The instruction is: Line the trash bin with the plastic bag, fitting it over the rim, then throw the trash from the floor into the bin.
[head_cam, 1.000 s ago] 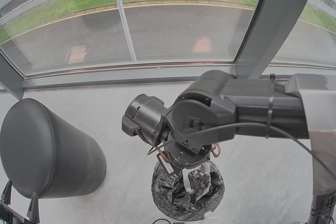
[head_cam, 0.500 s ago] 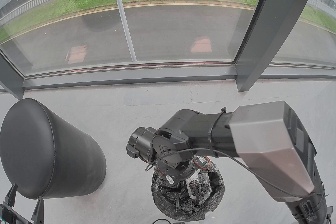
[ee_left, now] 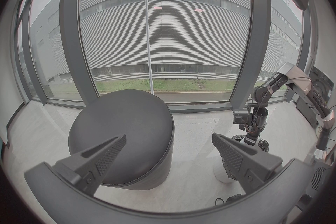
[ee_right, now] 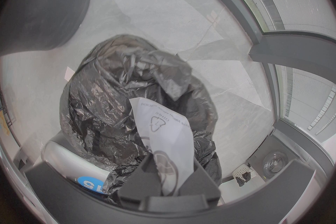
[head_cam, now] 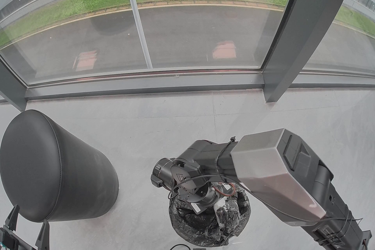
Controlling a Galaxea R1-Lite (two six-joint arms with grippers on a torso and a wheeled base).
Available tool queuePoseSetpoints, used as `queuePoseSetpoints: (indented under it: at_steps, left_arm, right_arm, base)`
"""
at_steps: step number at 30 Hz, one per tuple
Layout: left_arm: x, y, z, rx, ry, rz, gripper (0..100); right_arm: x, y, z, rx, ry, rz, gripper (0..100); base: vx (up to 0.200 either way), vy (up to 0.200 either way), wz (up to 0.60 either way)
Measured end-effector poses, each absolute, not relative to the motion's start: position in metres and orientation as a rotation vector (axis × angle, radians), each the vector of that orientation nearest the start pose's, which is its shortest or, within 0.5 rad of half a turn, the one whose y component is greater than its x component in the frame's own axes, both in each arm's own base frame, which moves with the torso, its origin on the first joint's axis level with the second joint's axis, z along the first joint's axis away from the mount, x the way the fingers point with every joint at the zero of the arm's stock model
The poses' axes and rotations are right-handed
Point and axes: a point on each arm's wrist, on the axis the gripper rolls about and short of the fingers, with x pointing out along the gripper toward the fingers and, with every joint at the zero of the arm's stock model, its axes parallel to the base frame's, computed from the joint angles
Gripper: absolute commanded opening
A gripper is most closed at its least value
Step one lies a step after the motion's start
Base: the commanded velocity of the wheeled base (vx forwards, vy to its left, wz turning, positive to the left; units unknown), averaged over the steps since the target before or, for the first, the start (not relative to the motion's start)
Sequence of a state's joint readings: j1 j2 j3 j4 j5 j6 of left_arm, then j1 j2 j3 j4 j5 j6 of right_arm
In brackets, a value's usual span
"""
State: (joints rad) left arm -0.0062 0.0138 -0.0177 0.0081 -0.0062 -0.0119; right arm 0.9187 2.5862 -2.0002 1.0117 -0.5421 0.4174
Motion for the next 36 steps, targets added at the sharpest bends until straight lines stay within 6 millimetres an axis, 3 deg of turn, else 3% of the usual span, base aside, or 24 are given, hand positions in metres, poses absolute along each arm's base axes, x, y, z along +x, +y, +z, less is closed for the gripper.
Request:
queuePoseSetpoints:
  at_steps: [12,16,36]
  left_arm:
    - [-0.023,0.000,0.080,-0.011,0.005,-0.012,100]
    - [-0.023,0.000,0.080,-0.012,0.005,-0.012,100]
    - [-0.023,0.000,0.080,-0.011,0.005,-0.012,100]
  right_arm:
    - [0.277,0.339,-0.027,-0.827,1.284,0.014,0]
    - [0.279,0.340,-0.036,-0.827,1.280,0.018,0]
    - [0.292,0.356,-0.004,-0.702,1.110,0.120,0]
  base:
    - [0.000,0.000,0.00]
    - [0.000,0.000,0.00]
    - [0.000,0.000,0.00]
